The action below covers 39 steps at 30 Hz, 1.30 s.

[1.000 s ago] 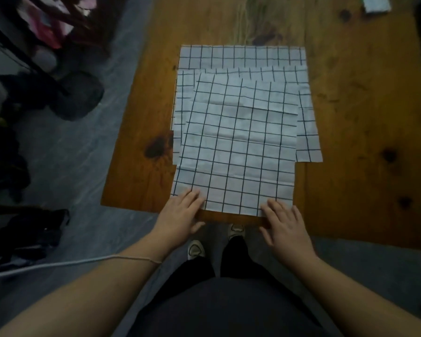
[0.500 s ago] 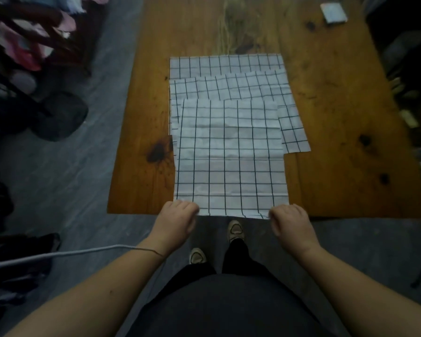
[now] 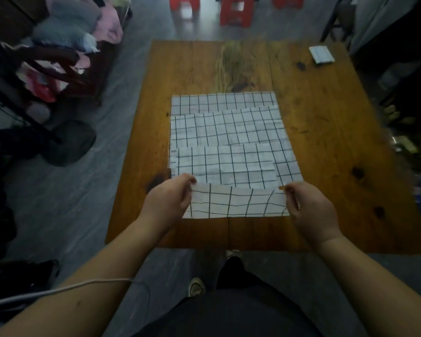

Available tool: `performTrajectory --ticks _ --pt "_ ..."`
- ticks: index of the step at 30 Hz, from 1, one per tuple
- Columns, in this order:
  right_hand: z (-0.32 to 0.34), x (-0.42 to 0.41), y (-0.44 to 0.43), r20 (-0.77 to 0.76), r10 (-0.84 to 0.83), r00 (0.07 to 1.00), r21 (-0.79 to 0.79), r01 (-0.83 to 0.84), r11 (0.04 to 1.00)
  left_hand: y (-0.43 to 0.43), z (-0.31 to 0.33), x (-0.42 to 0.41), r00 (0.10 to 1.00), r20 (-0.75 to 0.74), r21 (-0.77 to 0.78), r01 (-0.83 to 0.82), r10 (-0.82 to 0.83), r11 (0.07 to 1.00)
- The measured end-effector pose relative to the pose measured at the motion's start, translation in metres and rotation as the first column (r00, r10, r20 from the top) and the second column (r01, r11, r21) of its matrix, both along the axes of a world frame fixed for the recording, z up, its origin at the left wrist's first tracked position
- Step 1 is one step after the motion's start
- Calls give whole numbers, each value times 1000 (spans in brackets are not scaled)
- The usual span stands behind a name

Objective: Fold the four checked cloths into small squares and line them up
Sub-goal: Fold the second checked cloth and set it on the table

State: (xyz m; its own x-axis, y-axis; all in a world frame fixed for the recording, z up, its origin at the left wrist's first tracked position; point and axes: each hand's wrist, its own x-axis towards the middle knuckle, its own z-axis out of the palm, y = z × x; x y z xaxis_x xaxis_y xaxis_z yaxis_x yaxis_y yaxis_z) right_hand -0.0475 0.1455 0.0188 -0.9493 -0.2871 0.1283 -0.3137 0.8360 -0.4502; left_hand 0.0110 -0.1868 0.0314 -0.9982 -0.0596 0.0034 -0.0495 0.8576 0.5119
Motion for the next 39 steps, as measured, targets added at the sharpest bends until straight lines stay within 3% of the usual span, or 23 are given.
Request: performTrajectory --ticks 12,19,22,25,28,34,37,39 --pt "-56 -189 -51 210 56 976 65 -71 995 -10 -42 -162 961 177 -198 -177 213 964" --pt "-103 -224 -72 300 65 952 109 -101 989 -12 -75 -181 915 275 -257 -227 296 939" --pt "-108 -221 -75 285 69 956 167 -121 979 -1 -75 -160 934 260 -215 -193 247 957" --pt "-101 -207 -69 285 37 958 62 -57 996 7 -76 -130 941 255 -165 -186 224 969" --pt "-87 -173 -63 303 87 949 -19 -86 996 5 -76 -98 920 255 -55 -292 296 955" --pt "-77 -74 -57 427 167 888 24 -196 980 -8 -82 -34 763 292 204 -639 577 742" --pt "-85 -38 -62 492 174 853 63 -234 970 -17 -94 -12 712 420 318 -697 563 643" --pt "-92 -23 -65 502 181 846 82 -255 964 -22 -104 -3 710 515 350 -686 480 638"
